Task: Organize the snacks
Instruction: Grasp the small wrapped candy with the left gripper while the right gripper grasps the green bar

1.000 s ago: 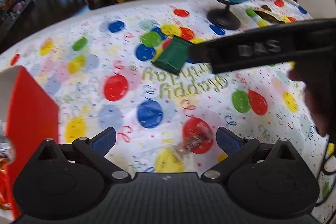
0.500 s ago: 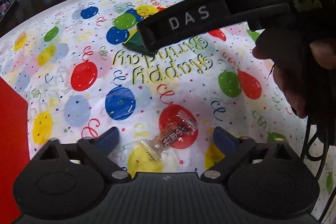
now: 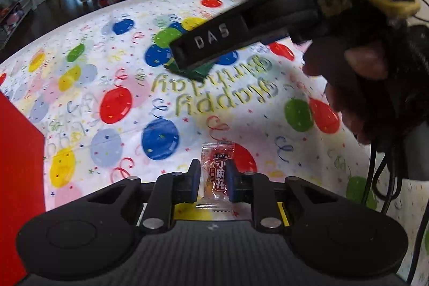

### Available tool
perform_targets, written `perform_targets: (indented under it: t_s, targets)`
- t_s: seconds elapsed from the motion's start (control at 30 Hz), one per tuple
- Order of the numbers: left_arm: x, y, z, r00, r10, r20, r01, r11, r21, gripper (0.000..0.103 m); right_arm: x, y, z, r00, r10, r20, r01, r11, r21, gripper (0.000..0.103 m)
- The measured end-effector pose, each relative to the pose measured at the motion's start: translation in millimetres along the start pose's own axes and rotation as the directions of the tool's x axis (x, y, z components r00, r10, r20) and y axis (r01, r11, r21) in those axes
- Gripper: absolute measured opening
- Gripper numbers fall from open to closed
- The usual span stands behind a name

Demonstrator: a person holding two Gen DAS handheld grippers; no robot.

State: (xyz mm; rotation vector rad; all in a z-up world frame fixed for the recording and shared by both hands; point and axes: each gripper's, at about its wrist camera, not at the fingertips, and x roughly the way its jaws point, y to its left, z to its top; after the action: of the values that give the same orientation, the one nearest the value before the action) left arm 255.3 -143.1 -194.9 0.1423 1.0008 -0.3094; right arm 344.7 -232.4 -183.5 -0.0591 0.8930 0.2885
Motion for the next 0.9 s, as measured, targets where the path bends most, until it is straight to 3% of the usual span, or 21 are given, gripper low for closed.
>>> perform_targets:
  t_s: [0.27,0.5,0.7,0.77,0.9]
  targets:
    - [-5.1,28.5,8.9,0.998,0.062,0.026,-0.058,0.990,-0.130,0.018,23.4,5.0,11.3,0.999,-0.038,-0.031,0.039,0.999,0.033,0.097]
    - [-5.7,51.2,11.9,0.995,0.101,0.019,-0.095,0.973,-0.212,0.018,44.1,6.7,24.1,0.990,-0.118,-0.080,0.128,0.984,0.128,0.095]
    - [-8.7,62.5,13.9,0.992,0.121,0.032,-0.110,0.962,-0.251,0.018,58.0,9.0,31.8,0.974,-0.190,-0.124,0.213,0.955,0.209,0.087]
    - [-8.2,66.0,14.4,0.991,0.130,0.031,-0.118,0.959,-0.259,0.018,60.8,10.4,33.7,0.971,-0.197,-0.134,0.223,0.949,0.221,0.079]
    - [-8.2,71.1,13.3,0.990,0.139,0.029,-0.127,0.956,-0.266,0.018,63.9,21.1,35.0,0.966,-0.220,-0.135,0.240,0.957,0.165,0.068]
